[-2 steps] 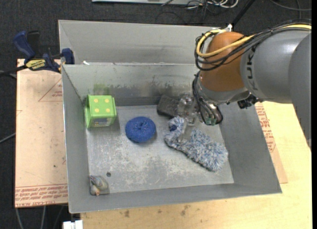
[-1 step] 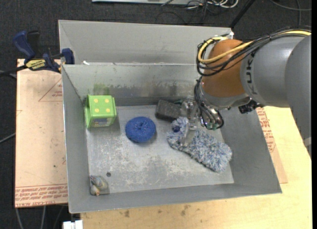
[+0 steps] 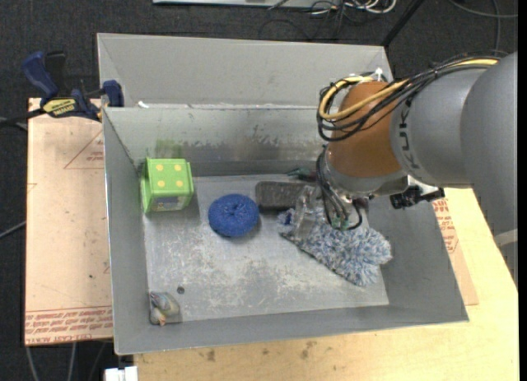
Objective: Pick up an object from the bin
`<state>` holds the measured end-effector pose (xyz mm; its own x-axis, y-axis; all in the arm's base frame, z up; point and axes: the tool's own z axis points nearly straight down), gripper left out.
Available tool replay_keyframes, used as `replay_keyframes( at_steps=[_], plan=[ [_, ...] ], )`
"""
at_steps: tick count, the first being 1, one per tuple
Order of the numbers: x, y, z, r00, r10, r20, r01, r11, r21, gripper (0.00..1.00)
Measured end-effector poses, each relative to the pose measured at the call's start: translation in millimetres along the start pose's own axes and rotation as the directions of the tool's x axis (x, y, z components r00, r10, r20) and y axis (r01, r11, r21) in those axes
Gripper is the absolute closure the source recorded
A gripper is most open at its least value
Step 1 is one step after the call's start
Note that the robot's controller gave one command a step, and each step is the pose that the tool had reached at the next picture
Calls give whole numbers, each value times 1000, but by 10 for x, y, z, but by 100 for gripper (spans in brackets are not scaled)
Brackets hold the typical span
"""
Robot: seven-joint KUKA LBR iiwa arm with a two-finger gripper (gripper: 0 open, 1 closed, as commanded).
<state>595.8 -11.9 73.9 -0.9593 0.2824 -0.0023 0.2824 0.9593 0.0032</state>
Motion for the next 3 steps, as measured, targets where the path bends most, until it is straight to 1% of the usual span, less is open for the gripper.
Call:
replay_keyframes(
  at_steps=[1,2,3],
  plan=[
    [0,0,0,1000,0,0,0,1000,0,100],
    [17,-4,-48,1000,0,-4,0,1000,1,100],
    [25,-4,-238,1000,0,-7,0,1000,2,100]
  ],
)
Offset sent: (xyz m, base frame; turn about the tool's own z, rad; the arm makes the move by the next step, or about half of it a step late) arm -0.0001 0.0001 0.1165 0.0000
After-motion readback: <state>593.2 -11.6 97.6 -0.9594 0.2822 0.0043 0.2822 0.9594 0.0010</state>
